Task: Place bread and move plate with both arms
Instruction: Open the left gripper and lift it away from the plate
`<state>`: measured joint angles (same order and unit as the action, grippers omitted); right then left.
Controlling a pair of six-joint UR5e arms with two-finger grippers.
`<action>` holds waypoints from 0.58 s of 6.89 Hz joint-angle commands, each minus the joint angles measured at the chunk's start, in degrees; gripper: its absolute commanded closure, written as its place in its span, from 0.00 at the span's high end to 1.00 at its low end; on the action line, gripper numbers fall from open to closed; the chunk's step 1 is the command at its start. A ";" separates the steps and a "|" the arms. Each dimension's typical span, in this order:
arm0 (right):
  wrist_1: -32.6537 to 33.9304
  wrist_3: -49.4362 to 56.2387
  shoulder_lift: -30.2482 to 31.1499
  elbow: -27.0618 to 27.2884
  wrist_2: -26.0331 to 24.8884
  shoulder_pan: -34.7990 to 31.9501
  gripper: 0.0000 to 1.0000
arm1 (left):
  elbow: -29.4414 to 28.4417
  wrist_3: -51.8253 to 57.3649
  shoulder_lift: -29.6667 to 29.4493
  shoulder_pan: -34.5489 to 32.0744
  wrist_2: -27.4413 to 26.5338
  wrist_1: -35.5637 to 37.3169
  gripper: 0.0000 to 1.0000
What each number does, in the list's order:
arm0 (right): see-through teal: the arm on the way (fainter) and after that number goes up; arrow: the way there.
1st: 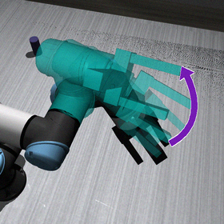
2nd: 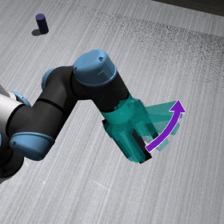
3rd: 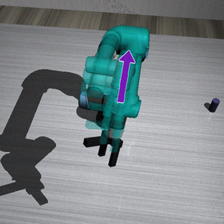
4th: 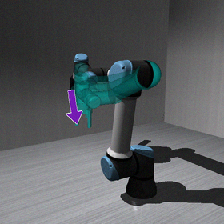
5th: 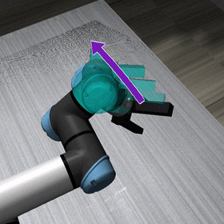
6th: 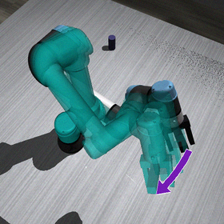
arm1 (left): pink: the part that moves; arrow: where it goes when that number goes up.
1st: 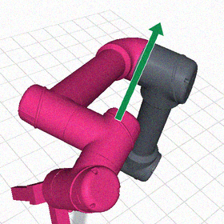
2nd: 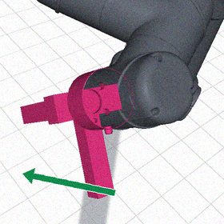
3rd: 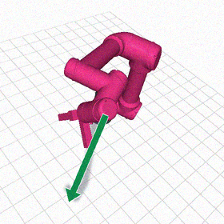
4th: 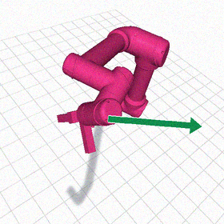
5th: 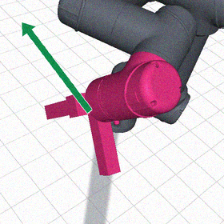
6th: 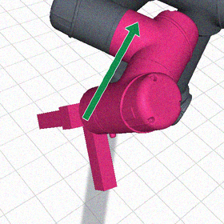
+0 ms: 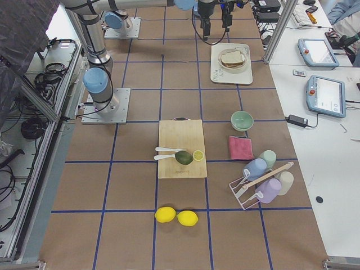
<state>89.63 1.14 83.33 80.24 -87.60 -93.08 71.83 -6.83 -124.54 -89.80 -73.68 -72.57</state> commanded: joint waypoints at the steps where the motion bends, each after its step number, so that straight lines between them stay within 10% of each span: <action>1: -0.07 0.00 -0.01 0.00 0.06 0.00 1.00 | 0.32 4.86 8.84 2.96 -9.84 -14.45 1.00; 4: -0.16 -0.96 0.17 -0.52 0.24 0.09 1.00 | 4.97 5.16 20.27 3.85 -10.17 -21.92 1.00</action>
<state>89.60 0.89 83.38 80.10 -87.56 -93.05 74.92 -1.64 -108.17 -85.90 -83.73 -93.44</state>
